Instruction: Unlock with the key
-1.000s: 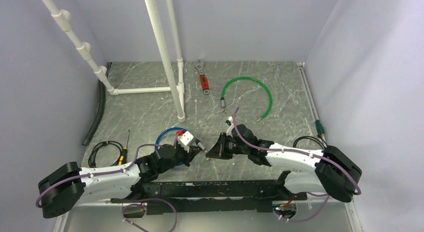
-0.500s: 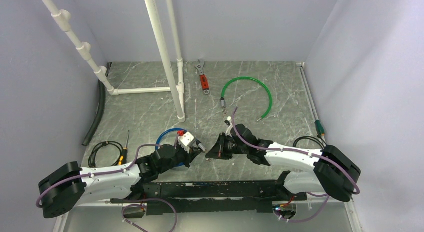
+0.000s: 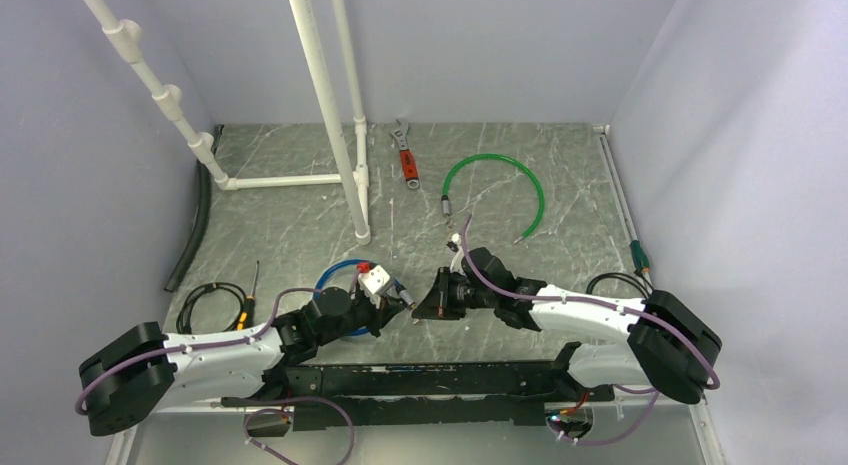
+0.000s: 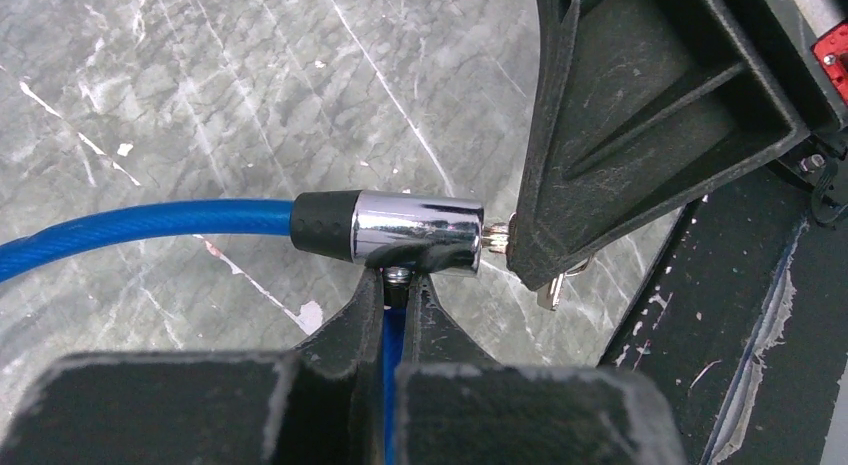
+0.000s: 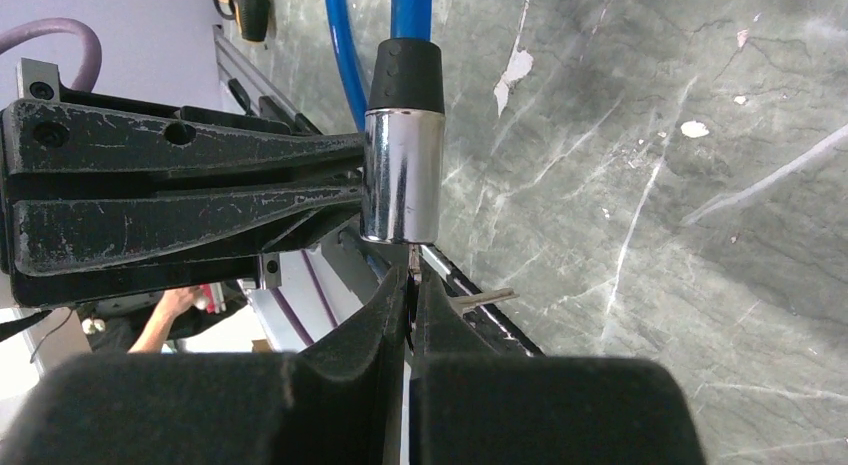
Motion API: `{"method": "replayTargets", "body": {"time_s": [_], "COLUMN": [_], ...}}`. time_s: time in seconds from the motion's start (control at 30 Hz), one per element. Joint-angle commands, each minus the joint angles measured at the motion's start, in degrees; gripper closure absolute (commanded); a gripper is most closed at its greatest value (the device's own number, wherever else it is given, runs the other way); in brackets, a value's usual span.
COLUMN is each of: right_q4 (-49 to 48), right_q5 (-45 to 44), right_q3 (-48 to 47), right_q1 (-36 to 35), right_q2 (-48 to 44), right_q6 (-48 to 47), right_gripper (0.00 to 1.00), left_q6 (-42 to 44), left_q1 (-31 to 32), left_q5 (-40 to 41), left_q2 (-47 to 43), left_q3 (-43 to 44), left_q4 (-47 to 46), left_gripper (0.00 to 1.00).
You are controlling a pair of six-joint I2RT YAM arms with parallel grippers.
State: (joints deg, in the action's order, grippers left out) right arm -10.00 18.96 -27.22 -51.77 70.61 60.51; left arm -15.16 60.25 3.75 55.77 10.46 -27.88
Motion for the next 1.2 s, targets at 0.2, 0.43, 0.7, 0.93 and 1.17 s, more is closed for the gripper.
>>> {"method": "replayTargets", "body": {"time_s": [0.2, 0.43, 0.7, 0.93, 1.17], "right_q4": [-7.0, -0.6, 4.4, 6.6, 5.4], "right_q5": [0.0, -1.5, -1.9, -2.9, -2.0], "right_q3": [-4.6, -5.0, -4.7, -4.0, -4.0], "right_q1": [0.8, 0.8, 0.8, 0.7, -0.5], "right_q2": [0.6, -4.3, -6.7, -6.3, -4.4], "right_q6": [-2.3, -6.3, -9.1, -8.9, -7.9], "right_gripper": [1.0, 0.66, 0.48, 0.57, 0.69], "left_q6": [-1.9, -2.2, -2.5, -2.4, -2.5], "left_q1": [1.1, 1.1, 1.1, 1.1, 1.1], "left_q5": [-9.5, 0.3, 1.3, 1.7, 2.7], "left_q2": [-0.7, -2.5, -3.3, -2.9, -2.5], "left_q3": [0.6, 0.8, 0.5, 1.2, 1.1], "left_q4": [-8.8, -4.3, -4.1, -3.6, -4.0], "left_gripper": [1.0, 1.0, 1.0, 1.0, 1.0]}}
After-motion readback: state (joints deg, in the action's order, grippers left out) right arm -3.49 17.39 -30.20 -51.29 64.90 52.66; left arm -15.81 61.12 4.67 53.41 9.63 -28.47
